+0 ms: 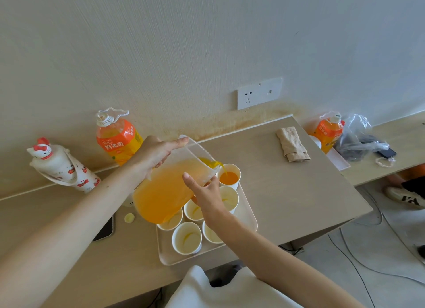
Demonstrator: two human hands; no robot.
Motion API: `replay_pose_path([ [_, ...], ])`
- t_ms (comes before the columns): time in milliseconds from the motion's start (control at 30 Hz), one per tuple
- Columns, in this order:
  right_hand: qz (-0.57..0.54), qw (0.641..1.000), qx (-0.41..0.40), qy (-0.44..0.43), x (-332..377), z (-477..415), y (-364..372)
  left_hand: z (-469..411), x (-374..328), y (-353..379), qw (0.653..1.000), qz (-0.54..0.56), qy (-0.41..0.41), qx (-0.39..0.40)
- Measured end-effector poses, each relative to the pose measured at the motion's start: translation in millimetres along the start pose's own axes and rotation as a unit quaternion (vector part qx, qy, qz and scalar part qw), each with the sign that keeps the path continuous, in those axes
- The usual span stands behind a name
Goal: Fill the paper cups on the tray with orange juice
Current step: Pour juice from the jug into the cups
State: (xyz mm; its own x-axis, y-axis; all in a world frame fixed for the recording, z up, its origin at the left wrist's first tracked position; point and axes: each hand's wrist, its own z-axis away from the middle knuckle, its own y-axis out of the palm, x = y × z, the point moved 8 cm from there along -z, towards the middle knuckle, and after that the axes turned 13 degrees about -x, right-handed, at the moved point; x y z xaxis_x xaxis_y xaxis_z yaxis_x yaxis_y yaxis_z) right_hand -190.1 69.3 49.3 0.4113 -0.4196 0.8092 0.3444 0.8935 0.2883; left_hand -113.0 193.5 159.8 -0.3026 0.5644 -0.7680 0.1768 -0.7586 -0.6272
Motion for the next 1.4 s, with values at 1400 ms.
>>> replay_pose_path([
  [1400, 0.004, 1.0, 0.007, 0.003, 1.5, -3.0, -1.0, -0.1, -3.4, 1.6, 1.0, -0.008, -0.001, -0.003],
])
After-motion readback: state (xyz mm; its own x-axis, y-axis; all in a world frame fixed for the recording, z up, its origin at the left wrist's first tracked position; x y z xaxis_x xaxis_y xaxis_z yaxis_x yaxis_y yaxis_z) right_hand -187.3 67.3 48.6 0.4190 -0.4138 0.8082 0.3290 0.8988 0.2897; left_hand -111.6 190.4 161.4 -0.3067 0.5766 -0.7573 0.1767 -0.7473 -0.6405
